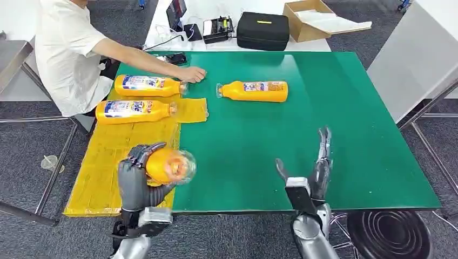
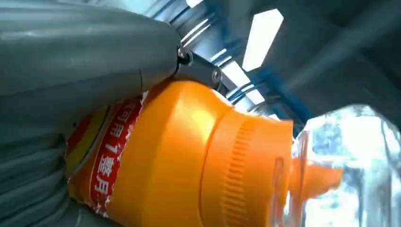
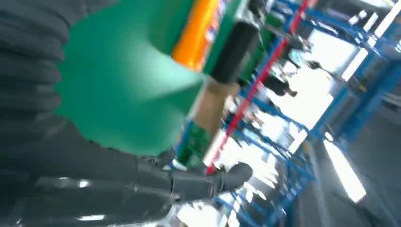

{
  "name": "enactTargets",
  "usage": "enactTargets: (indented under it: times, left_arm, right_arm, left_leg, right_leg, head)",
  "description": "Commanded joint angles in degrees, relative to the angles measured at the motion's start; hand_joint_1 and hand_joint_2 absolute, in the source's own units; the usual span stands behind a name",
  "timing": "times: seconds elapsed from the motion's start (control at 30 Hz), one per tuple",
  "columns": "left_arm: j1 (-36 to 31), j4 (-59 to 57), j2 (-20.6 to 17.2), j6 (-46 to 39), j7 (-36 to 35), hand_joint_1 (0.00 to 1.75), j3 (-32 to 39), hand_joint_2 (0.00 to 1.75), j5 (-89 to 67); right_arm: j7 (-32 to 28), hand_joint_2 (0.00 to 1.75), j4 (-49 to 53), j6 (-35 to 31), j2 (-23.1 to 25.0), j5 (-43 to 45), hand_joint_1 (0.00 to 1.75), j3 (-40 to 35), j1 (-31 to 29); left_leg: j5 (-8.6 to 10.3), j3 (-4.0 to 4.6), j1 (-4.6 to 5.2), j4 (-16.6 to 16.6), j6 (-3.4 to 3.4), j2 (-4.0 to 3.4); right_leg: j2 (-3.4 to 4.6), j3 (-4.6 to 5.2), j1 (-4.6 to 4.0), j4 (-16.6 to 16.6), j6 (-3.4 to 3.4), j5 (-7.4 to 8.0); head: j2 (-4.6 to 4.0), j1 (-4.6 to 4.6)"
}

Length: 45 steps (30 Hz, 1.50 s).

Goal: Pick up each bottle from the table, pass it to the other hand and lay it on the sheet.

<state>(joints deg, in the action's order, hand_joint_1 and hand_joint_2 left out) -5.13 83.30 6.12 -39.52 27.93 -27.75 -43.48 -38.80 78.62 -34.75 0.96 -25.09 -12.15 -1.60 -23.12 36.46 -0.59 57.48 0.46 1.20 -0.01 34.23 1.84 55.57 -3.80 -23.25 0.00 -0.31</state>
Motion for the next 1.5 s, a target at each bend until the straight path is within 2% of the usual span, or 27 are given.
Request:
enactTargets:
  times: [0.03,0.13,0.2,0.27,0.33,0.4,0.47,0.57,0.83,0.93,0.97,1.0,1.03,1.07,1.13,1.17,1.3,1.5]
  left_arm:
    - [-5.07,-13.04,-2.28,-0.48,-11.32,1.75,6.63,1.75,-26.07]
    - [-5.59,-13.61,-2.22,-0.48,-11.13,1.75,6.79,1.75,-25.88]
    - [-8.76,-20.01,-3.58,3.86,-17.35,1.75,3.48,1.75,-26.12]
    - [-12.62,-26.97,-3.67,10.09,-19.64,1.75,1.96,1.75,-23.73]
    - [-16.16,-33.81,-3.67,16.25,-20.53,1.75,0.95,1.75,-21.56]
    - [-20.49,-40.98,-4.63,21.39,-18.95,1.75,-1.54,1.75,-20.79]
    - [-22.02,-44.78,-3.71,24.18,-16.34,1.75,0.11,1.75,-16.24]
    - [-22.23,-46.24,-2.22,25.93,-15.93,1.75,3.07,1.75,-11.07]
    - [-22.05,-44.78,-1.39,28.11,-15.71,1.75,2.89,1.75,-8.98]
    - [-22.00,-43.94,-1.49,29.02,-15.77,1.55,2.39,1.75,-7.64]
    - [-22.01,-43.84,-1.50,29.22,-15.73,0.93,2.28,1.75,-7.05]
    - [-22.12,-43.73,-1.71,29.77,-15.60,0.63,1.71,1.75,-6.65]
    - [-22.29,-43.49,-2.14,30.59,-15.49,0.16,0.76,1.75,-6.13]
    - [-22.35,-43.34,-2.32,30.92,-15.52,0.00,0.42,1.75,-5.73]
    - [-23.18,-43.52,-3.05,34.24,-15.05,0.00,-0.75,1.75,-4.82]
    - [-23.57,-43.57,-3.50,36.11,-14.31,0.00,-1.13,0.00,-3.98]
    - [-24.29,-44.81,-4.66,40.99,-12.75,0.00,-2.13,0.00,-0.54]
    - [-24.35,-45.83,-5.26,42.48,-11.27,0.00,-2.93,0.00,0.71]
  right_arm:
    - [-1.20,0.00,2.85,-3.99,2.13,-0.23,0.00,5.88,-0.60]
    - [-1.20,0.00,2.63,-4.22,2.44,-0.44,0.00,5.62,-0.64]
    - [-1.20,0.00,2.33,-1.37,2.31,0.96,0.00,4.53,-0.75]
    - [-1.20,0.00,0.58,0.67,2.78,1.61,0.00,4.28,-1.50]
    - [-1.20,0.00,-1.01,2.06,2.80,2.27,0.00,3.87,-2.22]
    - [-1.20,0.00,-3.00,3.45,2.26,2.91,0.00,2.10,-3.78]
    - [-1.20,0.00,-3.97,3.68,2.10,3.93,0.00,1.18,-4.48]
    - [-1.20,0.00,-5.61,4.49,2.37,5.31,0.00,1.15,-4.95]
    - [-1.20,0.00,-6.25,5.98,2.48,6.69,0.00,1.49,-4.54]
    - [-1.20,0.00,-6.66,6.64,2.68,6.91,0.00,1.13,-4.71]
    - [-1.20,0.00,-6.69,6.70,2.70,7.08,0.00,1.04,-4.77]
    - [-1.20,0.00,-6.73,6.64,2.66,7.17,0.00,0.92,-4.81]
    - [-1.20,0.00,-6.75,6.59,2.59,7.36,0.00,0.79,-4.90]
    - [-1.20,0.00,-6.77,6.60,2.55,7.49,0.00,0.77,-4.96]
    - [-1.20,0.00,-6.83,6.62,2.49,7.62,0.00,0.71,-5.15]
    - [-1.20,1.75,-7.04,6.78,2.42,7.81,0.00,0.68,-5.37]
    - [-1.20,1.75,-8.22,6.76,2.15,8.65,0.00,0.23,-6.36]
    - [-1.20,1.75,-8.85,6.97,1.95,9.52,0.00,0.12,-6.92]
  left_leg:
    - [-0.05,-0.34,0.00,-0.09,-0.02,-0.04]
    - [-0.11,-0.34,-0.07,-0.01,-0.04,-0.20]
    - [0.00,-0.17,0.00,-0.06,-0.01,-0.07]
    - [-0.14,-0.51,-0.09,-0.04,-0.03,-0.07]
    - [-0.02,-0.32,-0.05,-0.07,-0.02,-0.04]
    - [-0.01,-0.35,-0.06,-0.06,-0.02,-0.05]
    - [0.03,-0.22,-0.04,-0.07,-0.02,-0.06]
    - [0.02,-0.24,-0.06,-0.04,-0.01,-0.16]
    - [-0.02,-0.63,-0.04,-0.07,-0.03,-0.24]
    - [0.00,-0.64,-0.06,-0.07,-0.04,-0.22]
    - [0.02,-0.64,-0.03,-0.09,-0.04,-0.17]
    - [0.03,-0.64,-0.03,-0.08,-0.04,-0.15]
    - [-0.01,-0.74,-0.06,-0.08,-0.04,-0.26]
    - [0.02,-0.75,-0.04,-0.09,-0.04,-0.19]
    - [0.00,-0.78,-0.07,-0.07,-0.03,-0.23]
    - [0.02,-0.74,-0.03,-0.07,-0.02,-0.20]
    - [-0.04,-0.73,-0.07,-0.02,-0.05,-0.31]
    - [0.01,-0.73,-0.02,-0.08,-0.04,-0.21]
  right_leg:
    - [-0.05,-0.34,-0.05,-0.07,0.22,-0.07]
    - [0.10,-0.29,-0.12,-0.02,0.27,-0.05]
    - [-0.02,-0.11,-0.02,-0.04,0.11,0.00]
    - [-0.09,-0.50,-0.15,-0.07,0.31,-0.14]
    - [-0.04,-0.31,-0.08,-0.07,0.19,-0.03]
    - [-0.04,-0.34,-0.09,-0.07,0.21,-0.01]
    - [0.00,-0.21,-0.06,-0.07,0.14,0.03]
    - [0.10,-0.25,-0.09,-0.06,0.14,0.03]
    - [0.16,-0.61,-0.08,-0.06,0.23,0.02]
    - [0.13,-0.60,-0.10,-0.06,0.22,0.03]
    - [0.10,-0.61,-0.06,-0.06,0.19,0.02]
    - [0.10,-0.63,-0.06,-0.05,0.15,0.03]
    - [0.17,-0.73,-0.10,-0.08,0.24,0.02]
    - [0.13,-0.75,-0.07,-0.07,0.19,0.02]
    - [0.16,-0.79,-0.10,-0.08,0.22,0.03]
    - [0.14,-0.75,-0.06,-0.05,0.19,0.02]
    - [0.23,-0.70,-0.11,-0.03,0.23,0.01]
    - [0.16,-0.72,-0.06,-0.05,0.17,0.02]
  head:
    - [0.00,0.00]
    - [0.00,0.00]
    - [0.00,0.00]
    - [0.00,0.00]
    - [0.00,0.00]
    - [0.00,0.00]
    - [0.00,0.02]
    - [0.00,0.00]
    - [0.00,0.00]
    - [0.00,0.00]
    - [0.00,0.00]
    - [0.00,0.00]
    - [0.00,0.00]
    - [0.00,0.00]
    - [0.00,0.00]
    - [0.00,0.00]
    - [0.00,0.00]
    - [0.00,0.00]
